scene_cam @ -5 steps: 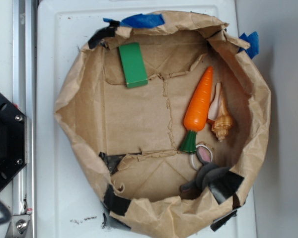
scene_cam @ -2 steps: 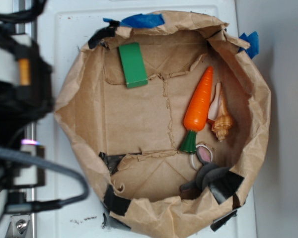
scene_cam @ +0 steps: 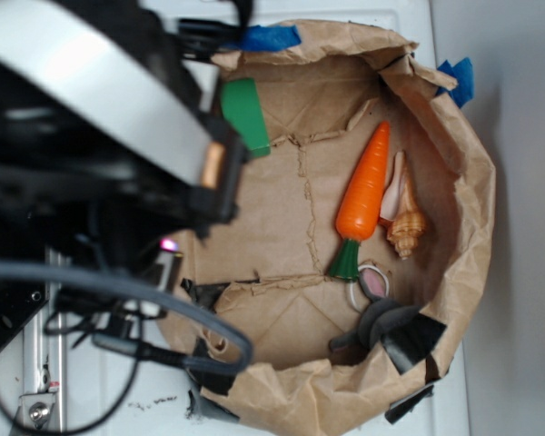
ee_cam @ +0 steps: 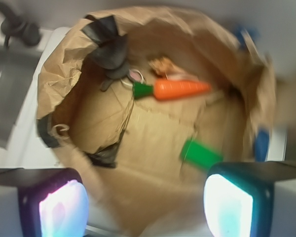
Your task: Grab the green block.
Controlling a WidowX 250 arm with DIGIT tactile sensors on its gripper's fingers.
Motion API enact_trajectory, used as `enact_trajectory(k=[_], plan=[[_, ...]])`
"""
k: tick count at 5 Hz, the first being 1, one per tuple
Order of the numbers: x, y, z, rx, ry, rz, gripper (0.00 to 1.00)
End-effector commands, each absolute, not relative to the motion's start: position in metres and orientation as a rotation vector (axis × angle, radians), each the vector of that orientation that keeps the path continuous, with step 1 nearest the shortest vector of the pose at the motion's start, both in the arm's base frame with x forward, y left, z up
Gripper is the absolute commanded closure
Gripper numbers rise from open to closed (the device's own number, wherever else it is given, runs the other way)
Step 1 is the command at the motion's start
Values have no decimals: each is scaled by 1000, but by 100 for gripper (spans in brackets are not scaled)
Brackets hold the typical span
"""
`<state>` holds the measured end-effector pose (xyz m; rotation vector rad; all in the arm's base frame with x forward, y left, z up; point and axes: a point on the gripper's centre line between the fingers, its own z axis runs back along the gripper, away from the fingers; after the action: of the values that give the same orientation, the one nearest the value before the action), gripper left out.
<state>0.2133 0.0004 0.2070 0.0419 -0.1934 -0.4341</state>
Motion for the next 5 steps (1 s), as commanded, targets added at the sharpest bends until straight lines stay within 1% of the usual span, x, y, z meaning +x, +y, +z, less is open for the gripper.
enact_trajectory(k=[1,2,3,4,5], plan=[[236,20,206,-35,-307,-685,0],[237,41,177,-46,-241,-706,0],[239,59,157,-26,-227,-729,0],[243,65,141,-31,-177,-715,0],[247,63,134,-30,-163,-734,0]])
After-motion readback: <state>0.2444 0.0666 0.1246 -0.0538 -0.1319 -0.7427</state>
